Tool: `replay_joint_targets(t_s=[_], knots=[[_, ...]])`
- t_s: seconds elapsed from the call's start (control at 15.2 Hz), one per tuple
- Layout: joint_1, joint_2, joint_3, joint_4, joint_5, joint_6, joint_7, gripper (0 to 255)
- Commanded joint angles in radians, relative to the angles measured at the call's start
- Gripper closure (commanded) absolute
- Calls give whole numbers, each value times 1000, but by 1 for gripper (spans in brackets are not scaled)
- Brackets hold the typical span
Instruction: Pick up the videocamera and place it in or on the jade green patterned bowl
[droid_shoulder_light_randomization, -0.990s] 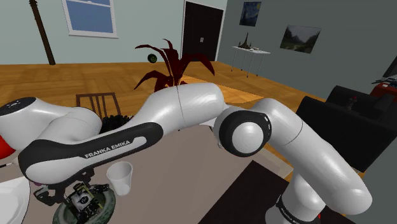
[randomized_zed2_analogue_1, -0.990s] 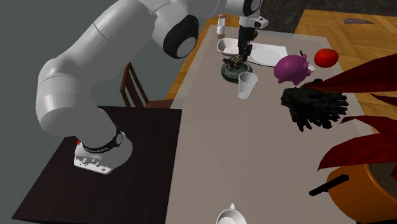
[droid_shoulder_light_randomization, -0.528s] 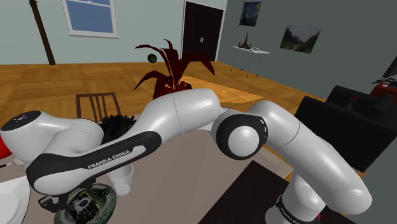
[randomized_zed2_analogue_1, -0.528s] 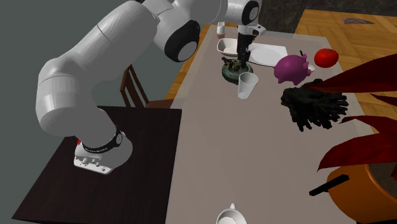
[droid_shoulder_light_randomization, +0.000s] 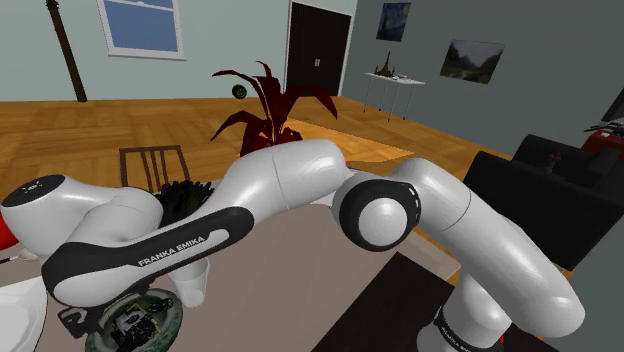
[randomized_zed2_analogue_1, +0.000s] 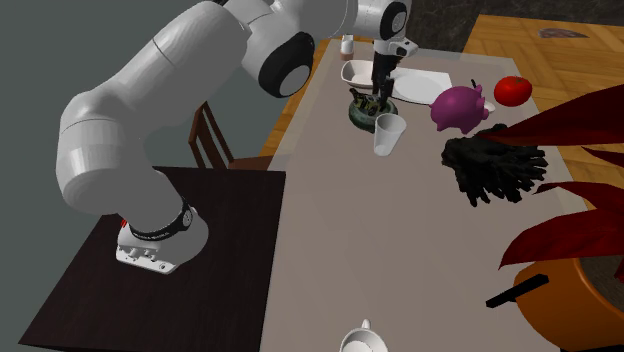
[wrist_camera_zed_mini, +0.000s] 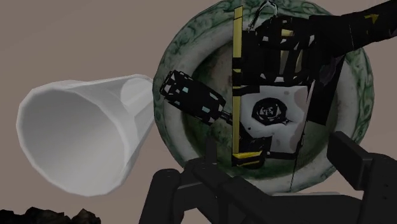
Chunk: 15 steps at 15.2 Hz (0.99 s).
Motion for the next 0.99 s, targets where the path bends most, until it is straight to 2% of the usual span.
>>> replay_joint_targets(t_s=[0.0,0.2,0.46,0.92], knots=[[0,0,0,0,0,0,0,0],[0,0,0,0,0,0,0,0],[27,-16,6,104,13,-112,-20,0],[27,-16,6,104,13,-112,-20,0]])
